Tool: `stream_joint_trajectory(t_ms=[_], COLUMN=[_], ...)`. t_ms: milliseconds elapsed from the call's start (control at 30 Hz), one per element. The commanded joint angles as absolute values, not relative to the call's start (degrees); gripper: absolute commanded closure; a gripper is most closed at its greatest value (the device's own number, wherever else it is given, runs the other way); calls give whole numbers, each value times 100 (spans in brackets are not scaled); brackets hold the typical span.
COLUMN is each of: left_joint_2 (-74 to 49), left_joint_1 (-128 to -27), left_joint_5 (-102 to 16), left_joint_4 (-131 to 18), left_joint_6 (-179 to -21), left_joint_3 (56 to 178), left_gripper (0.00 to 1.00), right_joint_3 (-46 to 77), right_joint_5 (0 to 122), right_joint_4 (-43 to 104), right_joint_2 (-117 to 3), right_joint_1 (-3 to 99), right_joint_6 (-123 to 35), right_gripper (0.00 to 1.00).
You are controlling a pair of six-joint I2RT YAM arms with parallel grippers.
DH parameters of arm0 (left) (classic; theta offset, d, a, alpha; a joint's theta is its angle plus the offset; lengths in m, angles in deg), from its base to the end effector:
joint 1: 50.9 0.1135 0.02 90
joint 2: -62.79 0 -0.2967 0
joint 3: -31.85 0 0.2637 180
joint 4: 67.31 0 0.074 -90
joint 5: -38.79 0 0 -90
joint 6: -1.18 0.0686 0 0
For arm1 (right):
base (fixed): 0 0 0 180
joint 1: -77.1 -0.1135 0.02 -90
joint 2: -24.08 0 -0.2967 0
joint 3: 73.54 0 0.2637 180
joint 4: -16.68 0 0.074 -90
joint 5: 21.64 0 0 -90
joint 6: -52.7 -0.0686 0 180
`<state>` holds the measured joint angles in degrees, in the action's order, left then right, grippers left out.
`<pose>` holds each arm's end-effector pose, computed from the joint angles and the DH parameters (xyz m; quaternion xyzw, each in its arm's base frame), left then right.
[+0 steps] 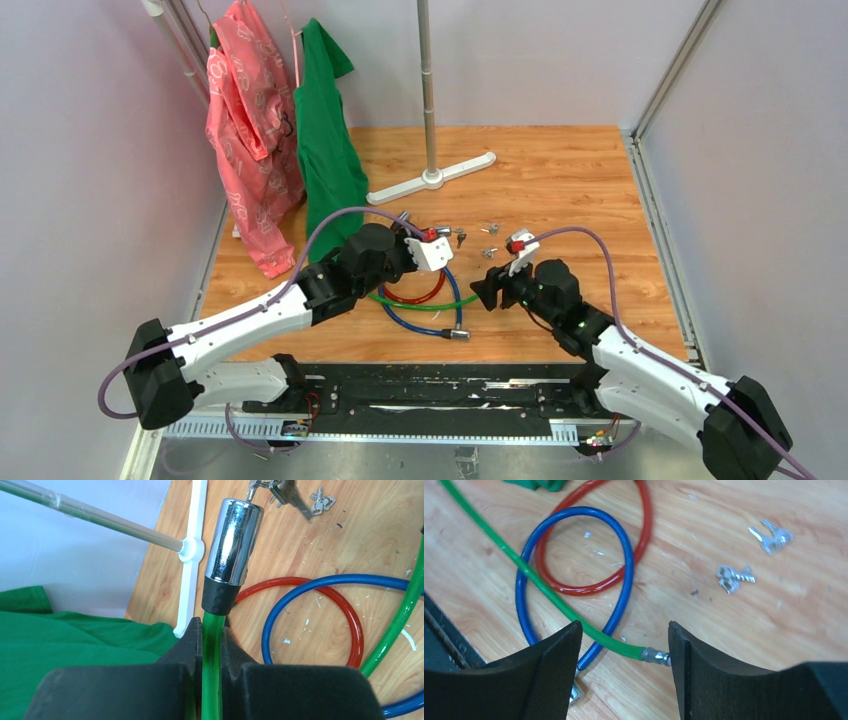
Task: Lock with the key
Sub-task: Pick up the lock from the center of the board.
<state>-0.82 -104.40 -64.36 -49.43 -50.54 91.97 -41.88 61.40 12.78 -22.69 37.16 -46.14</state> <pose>0.1806 -0.2178 0.3119 0.5442 0.6175 0.0196 0.5676 0.1562 0.1417 0.2333 -0.2439 0.7328 0.3043 0.5576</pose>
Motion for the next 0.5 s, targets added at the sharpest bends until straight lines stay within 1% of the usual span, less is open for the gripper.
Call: stream_joint_trajectory(t_ms=[0, 67, 133, 167, 200, 267, 333, 367, 400, 467], left_joint_2=[-148, -95, -42, -34, -18, -6, 6, 10, 19, 36], left_joint_1=[-10513, -10511, -10513, -10513, -10513, -10513, -10513, -10513, -10511, -10513], left_joint_5=[-6441, -6441, -6435, -6457, -6483, -6509, -6518, -6522, -6514, -6464], left_joint_4=[-4708, -4664, -4678, -4686, -4701, -4739, -4800, -4846, -4883, -4945], left_joint_6=[-6117, -6317, -6359, -6366, -6375, -6371, -6398, -6418, -6458, -6538], left_joint_3=[9188, 9144, 9081, 9063, 9055, 9037, 9015, 9006, 8984, 8949], left_gripper=[100, 100, 100, 100, 100, 100, 100, 100, 100, 100], right_joint_3=[-3828, -3492, -3172, -3046, -2909, -2721, -2769, -2953, -3203, -4061], right_joint_5=[7905, 8180, 8128, 8033, 7989, 8052, 8213, 8168, 7995, 7309], right_joint_4=[1994, 2557, 2840, 2855, 2908, 3450, 3975, 3994, 3711, 2434], right_joint_2=[-2207, -2100, -1918, -1842, -1801, -1823, -1857, -1797, -1739, -1532], right_joint_1=[3825, 3828, 3828, 3824, 3816, 3795, 3799, 3790, 3776, 3764], right_joint_6=[-6297, -6536, -6686, -6695, -6722, -6899, -7492, -7873, -8004, -8051], right_gripper=[34, 34, 33, 26, 24, 22, 24, 25, 27, 31])
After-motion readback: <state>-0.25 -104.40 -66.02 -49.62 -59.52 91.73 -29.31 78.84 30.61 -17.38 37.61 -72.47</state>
